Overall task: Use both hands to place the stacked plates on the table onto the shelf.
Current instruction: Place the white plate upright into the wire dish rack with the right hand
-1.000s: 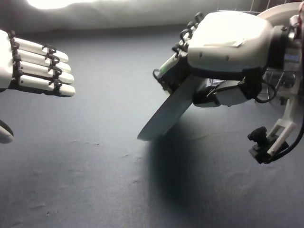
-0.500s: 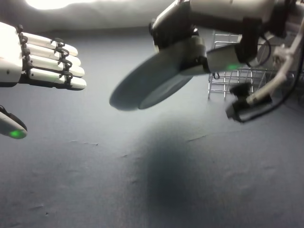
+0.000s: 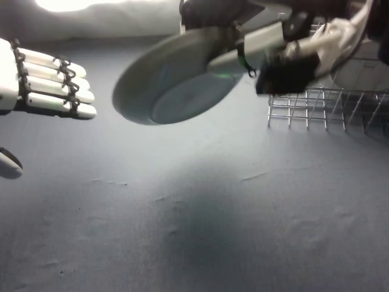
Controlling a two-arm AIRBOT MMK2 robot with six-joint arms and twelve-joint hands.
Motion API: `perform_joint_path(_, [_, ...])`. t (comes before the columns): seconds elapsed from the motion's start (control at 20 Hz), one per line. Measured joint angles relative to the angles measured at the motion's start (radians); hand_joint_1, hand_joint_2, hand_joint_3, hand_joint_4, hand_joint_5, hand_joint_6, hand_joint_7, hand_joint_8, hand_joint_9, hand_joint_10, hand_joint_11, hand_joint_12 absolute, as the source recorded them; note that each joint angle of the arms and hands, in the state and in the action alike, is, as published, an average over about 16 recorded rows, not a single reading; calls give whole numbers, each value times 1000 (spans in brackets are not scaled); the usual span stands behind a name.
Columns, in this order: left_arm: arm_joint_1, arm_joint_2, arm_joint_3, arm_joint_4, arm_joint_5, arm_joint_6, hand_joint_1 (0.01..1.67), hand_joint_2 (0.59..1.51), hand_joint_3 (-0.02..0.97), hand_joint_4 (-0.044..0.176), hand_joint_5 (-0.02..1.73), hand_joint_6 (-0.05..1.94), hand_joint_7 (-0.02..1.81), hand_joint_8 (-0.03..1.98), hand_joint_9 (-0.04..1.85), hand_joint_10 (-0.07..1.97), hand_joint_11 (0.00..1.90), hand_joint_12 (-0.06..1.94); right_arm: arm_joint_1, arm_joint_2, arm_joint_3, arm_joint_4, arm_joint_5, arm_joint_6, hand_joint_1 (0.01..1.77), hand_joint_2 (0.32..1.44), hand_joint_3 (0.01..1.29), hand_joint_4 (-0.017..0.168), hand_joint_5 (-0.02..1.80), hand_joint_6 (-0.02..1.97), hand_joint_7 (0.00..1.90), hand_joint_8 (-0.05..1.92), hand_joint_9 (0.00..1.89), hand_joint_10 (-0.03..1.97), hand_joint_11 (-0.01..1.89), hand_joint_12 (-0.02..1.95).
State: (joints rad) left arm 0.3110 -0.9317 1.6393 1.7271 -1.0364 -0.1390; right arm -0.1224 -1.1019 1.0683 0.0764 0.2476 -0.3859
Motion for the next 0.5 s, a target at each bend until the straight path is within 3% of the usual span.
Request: perform_joint_path(0.5, [14,-11,27,2,-6,13,19,1154,21,2,22,1,15,14,21,7,19,10,65,-6,27,283,-88,18,1380,1070,15,-8,759,1136,985,907,904,1210,806,1352])
